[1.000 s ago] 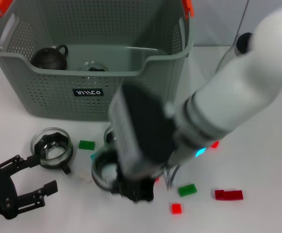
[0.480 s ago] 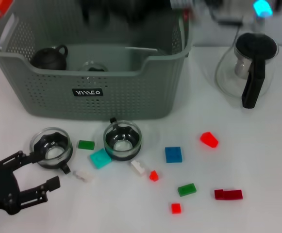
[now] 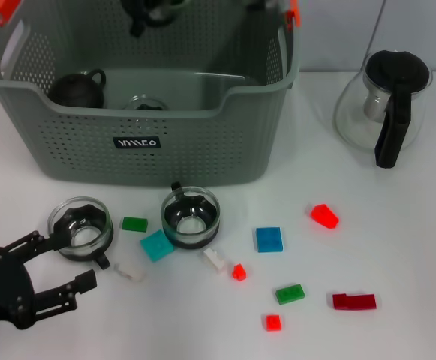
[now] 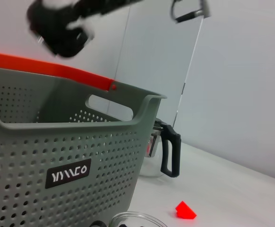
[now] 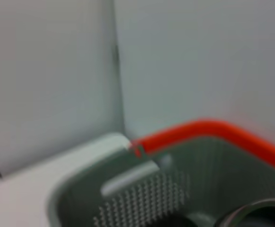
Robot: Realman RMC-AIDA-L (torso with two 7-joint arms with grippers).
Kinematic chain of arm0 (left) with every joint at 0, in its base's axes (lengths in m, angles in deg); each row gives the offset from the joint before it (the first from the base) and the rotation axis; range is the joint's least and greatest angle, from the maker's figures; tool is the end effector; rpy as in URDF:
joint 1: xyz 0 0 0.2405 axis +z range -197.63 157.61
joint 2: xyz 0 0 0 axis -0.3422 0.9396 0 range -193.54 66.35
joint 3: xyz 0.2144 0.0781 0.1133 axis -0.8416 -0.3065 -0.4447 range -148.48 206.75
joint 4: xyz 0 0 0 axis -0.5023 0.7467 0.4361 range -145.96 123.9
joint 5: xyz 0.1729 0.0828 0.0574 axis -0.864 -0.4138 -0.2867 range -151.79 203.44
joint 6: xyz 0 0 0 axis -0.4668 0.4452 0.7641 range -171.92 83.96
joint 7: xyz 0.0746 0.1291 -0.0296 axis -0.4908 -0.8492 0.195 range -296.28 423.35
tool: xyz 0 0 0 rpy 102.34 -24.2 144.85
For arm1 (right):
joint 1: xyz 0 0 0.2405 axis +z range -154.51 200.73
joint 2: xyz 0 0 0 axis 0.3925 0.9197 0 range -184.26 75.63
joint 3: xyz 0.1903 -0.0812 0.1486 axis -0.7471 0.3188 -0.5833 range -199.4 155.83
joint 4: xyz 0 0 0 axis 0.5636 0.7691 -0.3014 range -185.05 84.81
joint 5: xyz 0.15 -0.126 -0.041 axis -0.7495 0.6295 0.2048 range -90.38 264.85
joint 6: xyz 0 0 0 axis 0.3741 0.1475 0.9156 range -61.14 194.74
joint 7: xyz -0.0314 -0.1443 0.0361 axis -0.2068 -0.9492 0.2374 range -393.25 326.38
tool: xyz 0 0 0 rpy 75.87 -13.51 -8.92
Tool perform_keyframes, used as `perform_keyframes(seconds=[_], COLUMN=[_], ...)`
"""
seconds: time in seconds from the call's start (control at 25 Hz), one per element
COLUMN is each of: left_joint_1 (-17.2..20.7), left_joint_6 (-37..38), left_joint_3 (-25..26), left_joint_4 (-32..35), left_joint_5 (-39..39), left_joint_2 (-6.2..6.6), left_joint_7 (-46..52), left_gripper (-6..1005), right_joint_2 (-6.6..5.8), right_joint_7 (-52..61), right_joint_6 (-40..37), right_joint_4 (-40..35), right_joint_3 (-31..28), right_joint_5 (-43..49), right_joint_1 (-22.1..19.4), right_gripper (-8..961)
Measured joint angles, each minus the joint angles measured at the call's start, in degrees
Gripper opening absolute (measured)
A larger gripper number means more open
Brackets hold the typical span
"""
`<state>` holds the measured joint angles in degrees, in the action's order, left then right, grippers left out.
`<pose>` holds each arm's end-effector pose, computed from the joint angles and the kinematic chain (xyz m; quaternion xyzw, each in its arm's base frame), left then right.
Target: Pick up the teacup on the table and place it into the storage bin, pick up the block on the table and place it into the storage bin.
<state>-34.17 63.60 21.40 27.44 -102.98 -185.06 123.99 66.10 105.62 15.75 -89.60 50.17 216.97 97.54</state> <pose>-0.3339 0.2031 0.0230 -0.8898 -0.2515 -0.3042 0.2291 -0.0292 0.4593 -0.0682 -0.9527 0.1956 0.0883 0.2152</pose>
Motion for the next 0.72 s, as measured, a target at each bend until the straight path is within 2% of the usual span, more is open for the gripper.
perform_keyframes(seconds=[0.04,0.12,0.28,0.48,0.72], left_joint_1=[0.01,0.01,0.01,-0.07,-0.59], left_joint_6=[0.00,0.00,-0.06,-0.73,-1.38], left_joint_3=[0.00,0.00,0.00,0.00,0.00], left_joint_4=[-0.02,-0.11,-0.18,-0.41,-0.91], left_joint_5=[0.02,0.04,0.04,0.05,-0.31], left_joint_2=[0.00,-0.01,-0.01,-0.07,-0.10], left_joint_7=[0.00,0.01,0.01,0.02,0.01], left_gripper=[846,846,846,846,845], right_joint_2=[0.17,0.45,0.58,0.60,0.48], right_joint_7=[-0.05,-0.12,-0.75,-2.85,-3.95], right_joint_6=[1.80,5.35,13.29,16.78,15.88], right_joint_4=[3.74,6.85,13.98,17.83,17.99], right_joint_3=[-0.05,1.48,6.65,10.16,11.60], right_joint_5=[1.63,2.52,0.14,-4.04,-6.09], right_joint_1=[2.25,3.66,3.58,2.50,1.83], right_gripper=[55,55,56,56,57])
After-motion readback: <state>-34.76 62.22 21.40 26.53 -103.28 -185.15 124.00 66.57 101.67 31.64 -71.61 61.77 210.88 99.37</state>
